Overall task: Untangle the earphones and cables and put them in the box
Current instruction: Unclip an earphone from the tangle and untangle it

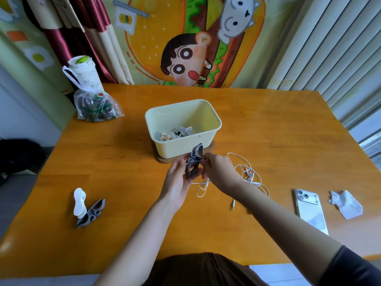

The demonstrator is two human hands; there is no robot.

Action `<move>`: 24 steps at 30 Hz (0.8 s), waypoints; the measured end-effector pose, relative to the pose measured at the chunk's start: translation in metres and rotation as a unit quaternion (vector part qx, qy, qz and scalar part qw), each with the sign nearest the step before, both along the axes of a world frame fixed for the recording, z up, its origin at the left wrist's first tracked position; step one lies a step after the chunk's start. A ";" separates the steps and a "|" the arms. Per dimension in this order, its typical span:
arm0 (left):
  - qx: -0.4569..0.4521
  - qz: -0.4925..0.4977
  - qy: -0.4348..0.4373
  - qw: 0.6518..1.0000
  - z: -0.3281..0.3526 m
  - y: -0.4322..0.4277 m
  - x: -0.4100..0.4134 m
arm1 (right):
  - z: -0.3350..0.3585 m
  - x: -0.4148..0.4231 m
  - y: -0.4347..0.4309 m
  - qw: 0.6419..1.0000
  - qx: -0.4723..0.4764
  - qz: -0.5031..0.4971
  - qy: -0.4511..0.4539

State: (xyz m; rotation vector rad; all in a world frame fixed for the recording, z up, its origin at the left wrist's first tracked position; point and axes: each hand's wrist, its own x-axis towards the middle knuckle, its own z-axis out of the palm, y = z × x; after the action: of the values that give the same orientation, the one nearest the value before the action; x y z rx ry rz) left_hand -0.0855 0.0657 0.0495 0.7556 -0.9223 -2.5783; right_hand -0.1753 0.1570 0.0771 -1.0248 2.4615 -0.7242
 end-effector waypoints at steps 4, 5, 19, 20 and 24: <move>-0.132 -0.059 -0.046 0.988 0.000 -0.001 0.003 | -0.003 0.000 0.003 1.000 0.000 -0.010 -0.006; -0.169 -0.072 -0.067 0.981 0.000 -0.001 0.003 | -0.003 0.000 0.004 1.000 0.002 -0.012 -0.005; -0.166 -0.088 -0.137 0.972 -0.011 -0.004 0.001 | -0.004 0.009 0.006 0.999 0.033 0.005 0.013; -0.164 -0.092 -0.134 0.973 -0.010 -0.004 0.001 | -0.005 0.009 0.006 0.999 0.035 0.007 0.009; -0.161 -0.106 -0.123 0.974 -0.011 -0.006 0.003 | -0.008 0.007 0.009 0.999 0.033 -0.012 0.004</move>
State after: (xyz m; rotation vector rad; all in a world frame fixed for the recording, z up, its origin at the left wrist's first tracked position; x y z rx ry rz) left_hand -0.0827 0.0602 0.0381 0.9373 -1.5285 -2.4480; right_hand -0.1688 0.1659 0.0690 -0.9775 2.4910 -0.6420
